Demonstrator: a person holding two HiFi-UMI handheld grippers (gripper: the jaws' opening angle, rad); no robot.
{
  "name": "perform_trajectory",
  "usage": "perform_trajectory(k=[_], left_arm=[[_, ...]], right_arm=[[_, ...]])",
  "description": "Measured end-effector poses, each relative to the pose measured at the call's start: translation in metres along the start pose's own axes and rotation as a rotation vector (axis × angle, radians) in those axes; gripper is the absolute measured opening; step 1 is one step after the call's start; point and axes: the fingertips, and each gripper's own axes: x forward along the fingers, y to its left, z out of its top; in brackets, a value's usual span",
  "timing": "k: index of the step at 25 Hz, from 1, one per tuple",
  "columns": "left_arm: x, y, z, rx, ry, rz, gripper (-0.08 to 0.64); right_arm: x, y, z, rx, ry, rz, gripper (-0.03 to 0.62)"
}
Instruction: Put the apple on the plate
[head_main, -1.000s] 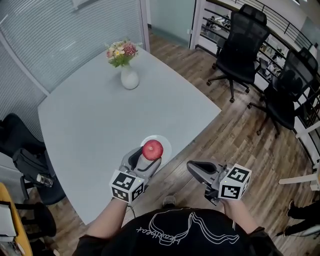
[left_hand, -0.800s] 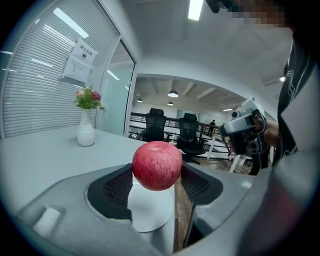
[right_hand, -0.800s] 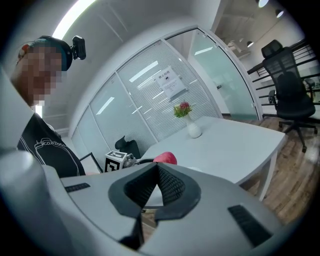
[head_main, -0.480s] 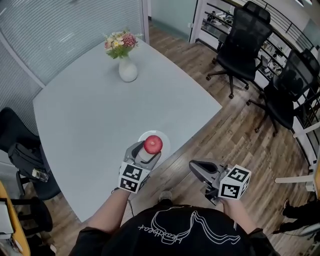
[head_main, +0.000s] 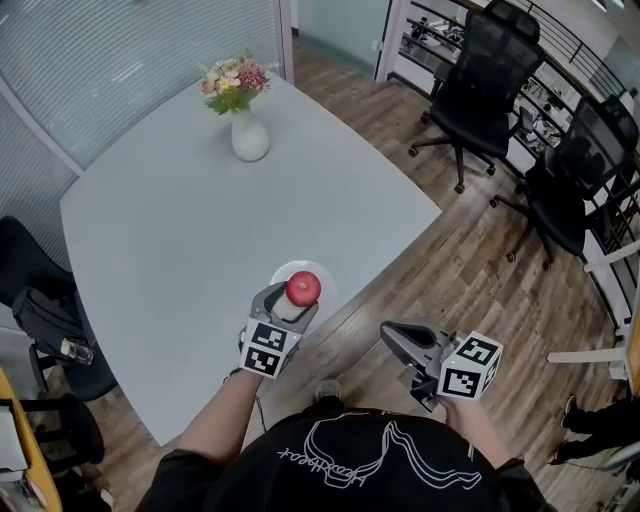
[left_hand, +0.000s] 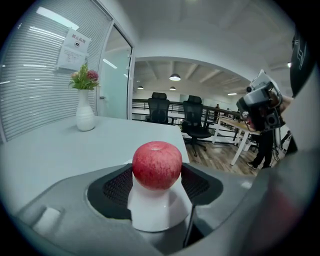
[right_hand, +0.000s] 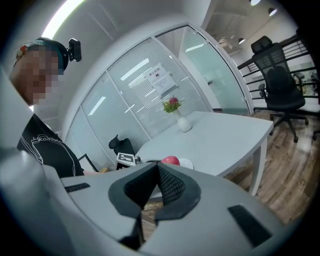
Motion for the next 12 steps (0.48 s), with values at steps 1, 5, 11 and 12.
perform_trajectory(k=[1,5,11,12], left_arm=[[0.002,0.001,-0.002,-0.002,0.005,-0.001,0.310],[0.009,0.004,-0.009,0.003,0.027,0.001,0.310],[0.015,0.006,-0.013,0.018,0.041,0.008,0.310],[0.015,0.006,-0.014,0.023,0.041,0.009,0.310]], right_arm=[[0.000,0.000,0.000,0.008,-0.004,0.004,0.009],[0.001,-0.003,0.002,0.033,-0.018,0.010,0.009],[-0.001,-0.014,0.001,0.047,-0.014,-0.007,0.009],[-0.001,-0.014,0.002,0.048,-0.015,-0.007,0.009]])
